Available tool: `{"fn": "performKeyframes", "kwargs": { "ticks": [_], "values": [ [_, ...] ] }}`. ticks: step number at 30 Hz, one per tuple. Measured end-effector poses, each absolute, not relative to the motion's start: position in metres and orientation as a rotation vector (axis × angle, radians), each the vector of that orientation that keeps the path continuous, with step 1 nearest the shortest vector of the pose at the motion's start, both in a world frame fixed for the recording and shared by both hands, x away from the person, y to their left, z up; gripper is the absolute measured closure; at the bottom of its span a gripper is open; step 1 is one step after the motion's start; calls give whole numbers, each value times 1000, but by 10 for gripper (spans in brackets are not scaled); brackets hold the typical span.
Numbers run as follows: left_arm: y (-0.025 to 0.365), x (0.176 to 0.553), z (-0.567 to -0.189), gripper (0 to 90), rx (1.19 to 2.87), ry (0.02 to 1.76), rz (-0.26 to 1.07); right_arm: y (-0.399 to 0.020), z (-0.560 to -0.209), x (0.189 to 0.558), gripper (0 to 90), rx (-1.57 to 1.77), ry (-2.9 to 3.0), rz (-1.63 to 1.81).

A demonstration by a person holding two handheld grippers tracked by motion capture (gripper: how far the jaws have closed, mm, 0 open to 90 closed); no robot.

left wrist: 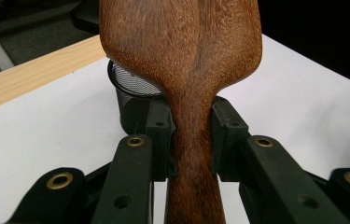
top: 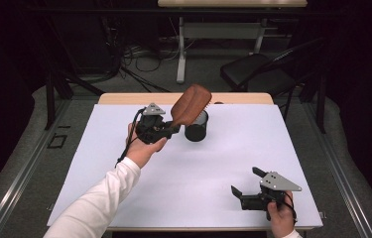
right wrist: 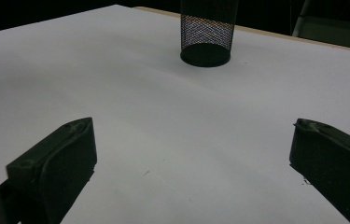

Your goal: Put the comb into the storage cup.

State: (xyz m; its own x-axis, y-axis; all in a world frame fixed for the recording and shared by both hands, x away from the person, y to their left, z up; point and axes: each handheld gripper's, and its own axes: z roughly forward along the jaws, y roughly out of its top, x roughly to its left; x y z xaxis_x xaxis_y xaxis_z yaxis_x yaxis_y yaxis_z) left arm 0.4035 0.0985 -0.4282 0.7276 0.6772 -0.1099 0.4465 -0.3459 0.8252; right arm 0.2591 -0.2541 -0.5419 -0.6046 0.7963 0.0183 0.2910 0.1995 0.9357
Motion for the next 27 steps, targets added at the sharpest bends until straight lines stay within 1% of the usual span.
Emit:
{"fn": "performKeyframes", "kwargs": {
  "ticks": [20,27],
  "values": [
    [98,403,-430,723,1998,854,316,-253,-542,259,4,1013,2017,1380],
    [98,405,-429,723,1992,856,314,-251,-537,263,4,1025,2048,1351]
  ]
}}
